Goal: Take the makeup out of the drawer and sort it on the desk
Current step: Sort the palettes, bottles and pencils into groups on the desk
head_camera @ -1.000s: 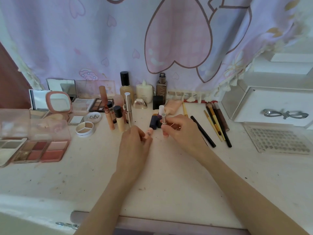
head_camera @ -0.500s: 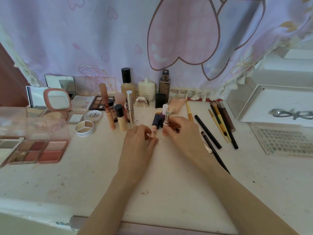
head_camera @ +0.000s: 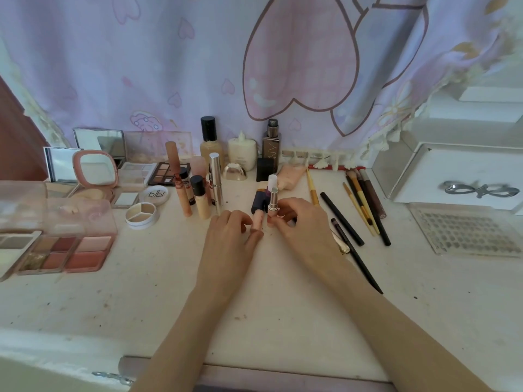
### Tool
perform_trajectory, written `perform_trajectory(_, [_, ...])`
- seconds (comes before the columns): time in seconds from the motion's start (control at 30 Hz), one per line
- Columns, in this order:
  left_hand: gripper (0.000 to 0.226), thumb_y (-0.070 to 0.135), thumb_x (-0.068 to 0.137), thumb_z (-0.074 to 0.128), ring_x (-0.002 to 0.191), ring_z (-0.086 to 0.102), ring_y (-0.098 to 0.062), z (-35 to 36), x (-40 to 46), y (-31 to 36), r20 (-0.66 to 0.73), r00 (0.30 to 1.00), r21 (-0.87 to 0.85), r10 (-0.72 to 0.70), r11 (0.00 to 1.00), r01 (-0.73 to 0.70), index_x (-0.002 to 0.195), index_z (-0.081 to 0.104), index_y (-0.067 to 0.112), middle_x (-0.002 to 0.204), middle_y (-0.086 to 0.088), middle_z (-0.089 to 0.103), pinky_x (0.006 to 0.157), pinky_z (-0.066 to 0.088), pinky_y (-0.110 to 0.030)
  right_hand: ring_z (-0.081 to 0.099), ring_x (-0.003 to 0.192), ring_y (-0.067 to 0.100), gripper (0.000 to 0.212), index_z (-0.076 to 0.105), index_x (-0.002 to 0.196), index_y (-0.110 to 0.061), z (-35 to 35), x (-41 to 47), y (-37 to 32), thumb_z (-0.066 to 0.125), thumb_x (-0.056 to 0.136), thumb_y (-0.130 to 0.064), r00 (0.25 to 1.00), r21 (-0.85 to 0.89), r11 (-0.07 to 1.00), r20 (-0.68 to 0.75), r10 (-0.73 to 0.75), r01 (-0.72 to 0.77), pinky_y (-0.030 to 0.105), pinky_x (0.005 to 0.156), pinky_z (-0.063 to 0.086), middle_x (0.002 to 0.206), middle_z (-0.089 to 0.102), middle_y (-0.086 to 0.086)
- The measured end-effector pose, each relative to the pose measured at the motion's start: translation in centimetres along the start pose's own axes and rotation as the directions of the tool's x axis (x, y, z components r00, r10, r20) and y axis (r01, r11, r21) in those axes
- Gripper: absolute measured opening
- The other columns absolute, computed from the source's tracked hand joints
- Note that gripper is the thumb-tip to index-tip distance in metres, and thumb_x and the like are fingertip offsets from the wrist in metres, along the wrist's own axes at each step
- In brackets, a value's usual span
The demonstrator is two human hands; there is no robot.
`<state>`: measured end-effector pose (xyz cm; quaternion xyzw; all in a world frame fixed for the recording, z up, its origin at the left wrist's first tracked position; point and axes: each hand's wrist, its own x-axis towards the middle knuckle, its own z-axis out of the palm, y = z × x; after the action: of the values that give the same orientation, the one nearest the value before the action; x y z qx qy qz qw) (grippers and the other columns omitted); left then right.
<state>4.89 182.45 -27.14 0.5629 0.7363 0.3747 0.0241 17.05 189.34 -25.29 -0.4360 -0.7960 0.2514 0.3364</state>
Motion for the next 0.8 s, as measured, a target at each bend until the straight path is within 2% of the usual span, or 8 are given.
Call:
perform_trajectory(0.1, [0.016, 0.022, 0.083, 0.065, 0.086, 0.046, -0.017, -0.2, -0.3, 0.1, 0.014, 1.000, -0.002, -0.003, 1.000, 0.003, 0.093, 0.059, 0.011, 0.085, 0.006, 0.045, 0.073, 0.032, -0.021, 0.056, 0.081, 0.008, 0.022, 0.065, 0.106, -0.012, -0.6, -0.4, 0.0, 0.064, 0.086, -0.022, 0.999, -0.003, 1.000, -0.033, -0.017, 0.017, 0.029, 0.086, 0.046, 0.093, 0.063, -0.003])
perform_trajectory(0.2, [0.017, 0.023, 0.084, 0.064, 0.089, 0.045, -0.016, -0.3, -0.4, 0.1, 0.020, 1.000, -0.009, -0.016, 1.000, 0.017, 0.097, 0.058, 0.012, 0.088, 0.006, 0.045, 0.077, 0.034, -0.021, 0.053, 0.082, 0.006, 0.023, 0.063, 0.110, -0.010, -2.1, -0.6, 0.4, 0.060, 0.089, -0.020, 0.996, -0.056, 0.998, -0.083, -0.014, 0.010, 0.014, 0.077, 0.041, 0.099, 0.063, 0.001])
perform_trajectory(0.33, [0.022, 0.028, 0.087, 0.059, 0.098, 0.045, -0.018, -0.4, -0.6, 0.2, 0.049, 0.998, 0.056, -0.027, 0.998, 0.024, 0.106, 0.058, 0.015, 0.097, 0.005, 0.048, 0.082, 0.033, -0.024, 0.054, 0.084, 0.012, 0.018, 0.066, 0.104, -0.008, -5.0, -0.2, 2.7, 0.056, 0.091, -0.016, 0.983, -0.143, 0.986, -0.173, 0.063, -0.088, 0.019, 0.076, 0.038, 0.101, 0.063, 0.005])
perform_trajectory(0.47, [0.031, 0.034, 0.094, 0.046, 0.114, 0.038, -0.018, -0.5, -0.8, 0.5, 0.075, 0.997, 0.199, -0.036, 0.980, 0.020, 0.120, 0.053, 0.019, 0.118, 0.001, 0.046, 0.090, 0.026, -0.028, 0.055, 0.089, 0.026, 0.023, 0.065, 0.108, -0.003, -8.2, 0.6, 5.7, 0.050, 0.093, -0.012, 0.955, -0.311, 0.923, -0.259, 0.147, -0.226, 0.025, 0.075, 0.036, 0.106, 0.060, 0.015])
perform_trajectory(0.6, [0.032, 0.033, 0.094, 0.045, 0.114, 0.040, -0.021, -0.3, -1.1, 0.4, 0.074, 0.997, 0.256, -0.005, 0.966, -0.014, 0.119, 0.055, 0.016, 0.118, -0.002, 0.047, 0.093, 0.029, -0.033, 0.055, 0.099, 0.035, 0.025, 0.060, 0.109, 0.003, -10.0, 1.7, 7.5, 0.050, 0.093, -0.013, 0.915, -0.378, 0.840, -0.261, 0.308, -0.390, 0.035, 0.081, 0.041, 0.115, 0.054, 0.020])
perform_trajectory(0.67, [0.029, 0.030, 0.092, 0.048, 0.110, 0.045, -0.025, -0.1, -1.2, 0.2, 0.069, 0.997, 0.278, 0.018, 0.960, -0.037, 0.113, 0.059, 0.012, 0.114, -0.005, 0.051, 0.091, 0.033, -0.037, 0.056, 0.095, 0.035, 0.022, 0.061, 0.098, 0.005, -10.2, 2.2, 8.1, 0.050, 0.093, -0.014, 0.898, -0.401, 0.804, -0.236, 0.372, -0.439, 0.034, 0.074, 0.041, 0.105, 0.056, 0.021])
perform_trajectory(0.73, [0.026, 0.027, 0.091, 0.052, 0.105, 0.049, -0.027, 0.0, -1.2, 0.1, 0.063, 0.997, 0.300, 0.037, 0.952, -0.055, 0.108, 0.062, 0.011, 0.109, -0.007, 0.054, 0.088, 0.037, -0.039, 0.055, 0.076, 0.031, 0.024, 0.057, 0.077, 0.002, -10.1, 2.6, 8.4, 0.049, 0.093, -0.013, 0.885, -0.433, 0.772, -0.225, 0.407, -0.465, 0.028, 0.058, 0.036, 0.081, 0.055, 0.016])
perform_trajectory(0.8, [0.021, 0.024, 0.088, 0.058, 0.098, 0.054, -0.028, 0.1, -1.2, 0.1, 0.048, 0.997, 0.318, 0.063, 0.945, -0.075, 0.101, 0.064, 0.010, 0.103, -0.007, 0.057, 0.081, 0.041, -0.041, 0.046, 0.058, 0.023, 0.030, 0.049, 0.063, -0.002, -10.1, 2.8, 8.5, 0.049, 0.091, -0.012, 0.873, -0.453, 0.746, -0.230, 0.431, -0.488, 0.026, 0.046, 0.027, 0.065, 0.046, 0.009])
